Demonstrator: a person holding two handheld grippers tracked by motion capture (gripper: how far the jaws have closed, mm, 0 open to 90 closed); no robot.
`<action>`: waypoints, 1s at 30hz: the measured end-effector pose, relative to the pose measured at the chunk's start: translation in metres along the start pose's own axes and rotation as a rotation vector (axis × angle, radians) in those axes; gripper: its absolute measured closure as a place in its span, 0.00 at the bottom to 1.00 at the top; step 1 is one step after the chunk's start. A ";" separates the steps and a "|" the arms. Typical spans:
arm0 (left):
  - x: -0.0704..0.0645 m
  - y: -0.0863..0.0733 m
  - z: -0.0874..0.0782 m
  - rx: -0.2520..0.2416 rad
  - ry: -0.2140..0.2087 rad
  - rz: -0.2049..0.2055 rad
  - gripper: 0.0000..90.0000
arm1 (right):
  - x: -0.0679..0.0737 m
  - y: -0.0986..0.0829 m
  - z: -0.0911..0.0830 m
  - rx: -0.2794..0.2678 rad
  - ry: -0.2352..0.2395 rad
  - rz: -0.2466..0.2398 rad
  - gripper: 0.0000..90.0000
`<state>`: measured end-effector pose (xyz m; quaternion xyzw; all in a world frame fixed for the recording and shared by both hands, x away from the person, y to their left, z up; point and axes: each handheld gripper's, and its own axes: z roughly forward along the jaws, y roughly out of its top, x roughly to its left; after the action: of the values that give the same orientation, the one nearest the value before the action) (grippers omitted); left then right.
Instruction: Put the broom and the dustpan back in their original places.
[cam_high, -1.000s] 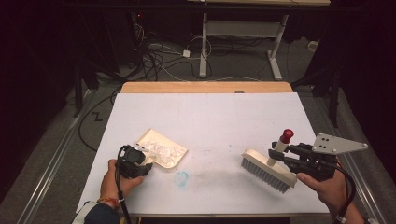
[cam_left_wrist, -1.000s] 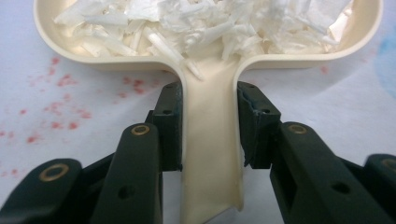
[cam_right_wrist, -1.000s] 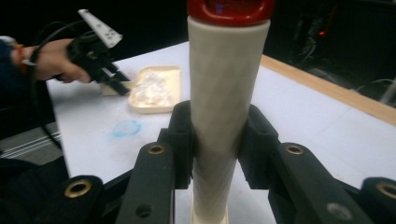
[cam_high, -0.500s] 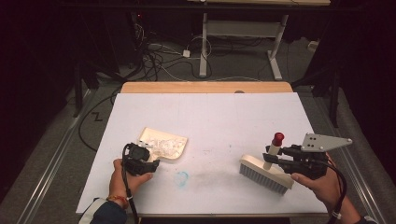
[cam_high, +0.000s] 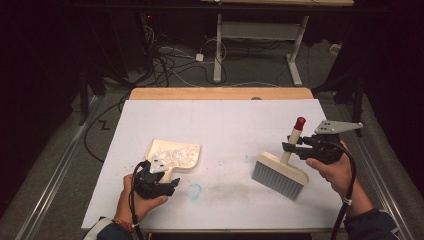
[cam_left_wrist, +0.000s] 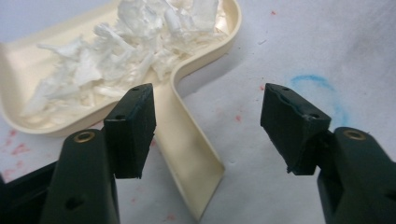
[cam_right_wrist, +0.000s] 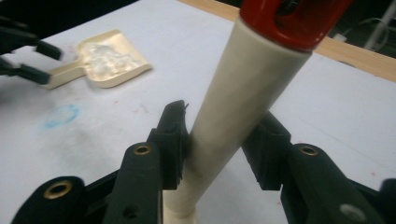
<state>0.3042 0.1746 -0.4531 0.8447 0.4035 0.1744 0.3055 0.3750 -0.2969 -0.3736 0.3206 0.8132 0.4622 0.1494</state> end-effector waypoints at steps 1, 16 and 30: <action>0.001 -0.001 -0.002 -0.019 -0.006 0.006 0.38 | -0.002 0.002 0.003 0.006 -0.018 0.004 0.67; 0.009 -0.017 -0.012 -0.127 0.077 0.013 0.27 | -0.027 0.024 0.070 0.126 -0.224 0.010 0.59; 0.007 -0.024 -0.011 -0.212 0.085 0.040 0.23 | -0.041 0.028 0.082 0.004 -0.377 0.052 0.47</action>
<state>0.2891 0.1956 -0.4601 0.8074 0.3784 0.2578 0.3722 0.4603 -0.2598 -0.3957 0.4229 0.7631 0.3961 0.2864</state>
